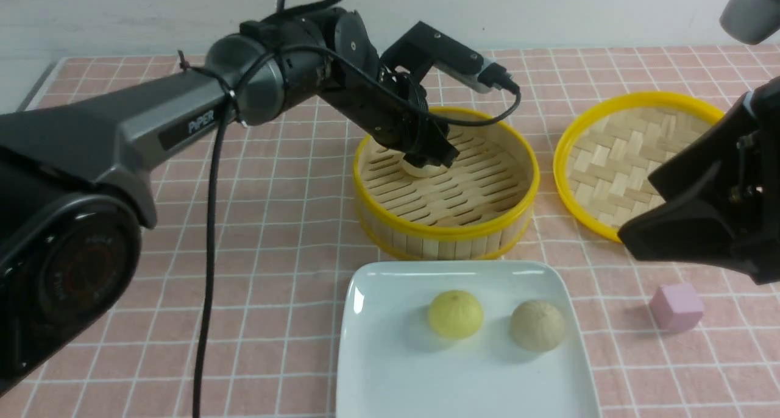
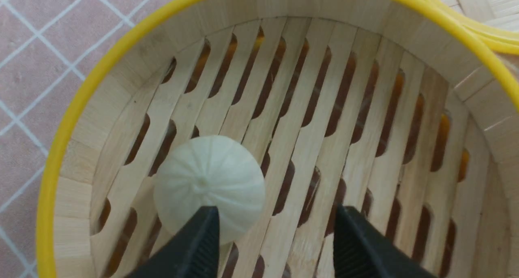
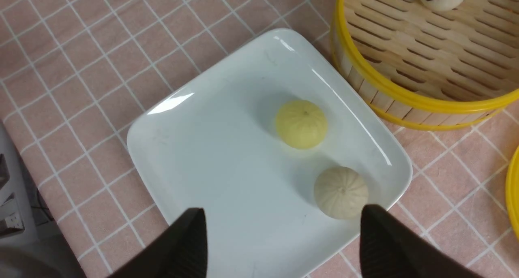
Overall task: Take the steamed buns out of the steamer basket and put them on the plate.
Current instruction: Use the left arm to grab the steamed stuffed bun that is closest to it
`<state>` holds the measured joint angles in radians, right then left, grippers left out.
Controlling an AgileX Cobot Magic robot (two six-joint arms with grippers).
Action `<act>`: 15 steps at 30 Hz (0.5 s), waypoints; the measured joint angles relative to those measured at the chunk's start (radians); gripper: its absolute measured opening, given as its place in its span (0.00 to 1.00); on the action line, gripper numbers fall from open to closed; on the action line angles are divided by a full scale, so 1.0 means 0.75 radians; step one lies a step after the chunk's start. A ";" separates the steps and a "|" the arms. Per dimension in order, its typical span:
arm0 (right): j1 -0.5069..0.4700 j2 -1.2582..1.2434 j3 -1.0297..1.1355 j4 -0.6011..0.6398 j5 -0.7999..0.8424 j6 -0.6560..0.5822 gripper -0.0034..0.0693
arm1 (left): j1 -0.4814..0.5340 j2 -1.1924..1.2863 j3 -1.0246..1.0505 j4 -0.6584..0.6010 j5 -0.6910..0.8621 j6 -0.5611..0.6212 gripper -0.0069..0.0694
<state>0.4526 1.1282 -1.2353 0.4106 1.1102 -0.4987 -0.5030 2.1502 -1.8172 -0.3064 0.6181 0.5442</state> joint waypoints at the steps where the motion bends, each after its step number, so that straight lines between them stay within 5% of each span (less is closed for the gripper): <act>1: 0.000 0.000 0.000 0.000 0.004 0.001 0.73 | 0.000 0.015 0.000 0.001 -0.012 0.000 0.61; 15: 0.000 0.000 0.000 0.000 0.014 0.003 0.73 | 0.000 0.100 0.000 0.009 -0.191 0.000 0.61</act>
<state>0.4526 1.1282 -1.2353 0.4106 1.1209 -0.4966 -0.5030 2.2249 -1.8172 -0.2995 0.4750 0.5442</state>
